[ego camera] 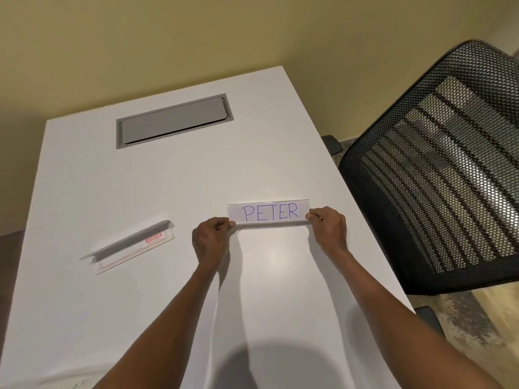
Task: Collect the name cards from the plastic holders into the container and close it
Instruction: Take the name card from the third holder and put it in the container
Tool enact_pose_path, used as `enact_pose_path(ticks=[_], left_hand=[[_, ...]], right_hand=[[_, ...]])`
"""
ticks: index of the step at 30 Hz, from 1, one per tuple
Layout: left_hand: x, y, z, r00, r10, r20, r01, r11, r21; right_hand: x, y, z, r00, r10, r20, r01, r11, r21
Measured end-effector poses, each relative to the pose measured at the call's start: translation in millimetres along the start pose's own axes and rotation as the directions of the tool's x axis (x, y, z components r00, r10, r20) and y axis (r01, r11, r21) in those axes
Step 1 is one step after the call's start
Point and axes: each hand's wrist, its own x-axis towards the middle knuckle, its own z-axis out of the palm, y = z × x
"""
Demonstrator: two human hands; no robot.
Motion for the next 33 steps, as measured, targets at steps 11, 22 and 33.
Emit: enact_pose_path(ticks=[11, 22, 33], left_hand=[[1.5, -17.7, 2.9, 0.993, 0.093, 0.068, -0.106, 0.969, 0.223], [1.3, -21.5, 2.2, 0.993, 0.070, 0.099, -0.086, 0.981, 0.172], [-2.6, -10.3, -21.1, 0.913, 0.393, 0.105, -0.407, 0.884, 0.230]], right_hand=[[-2.5, 17.5, 10.9, 0.999, 0.005, 0.054, -0.002, 0.999, -0.051], [-5.3, 15.7, 9.0, 0.995, 0.000, 0.099, 0.011, 0.994, -0.105], [-4.8, 10.9, -8.3, 0.972, -0.202, 0.121, 0.219, 0.963, -0.156]])
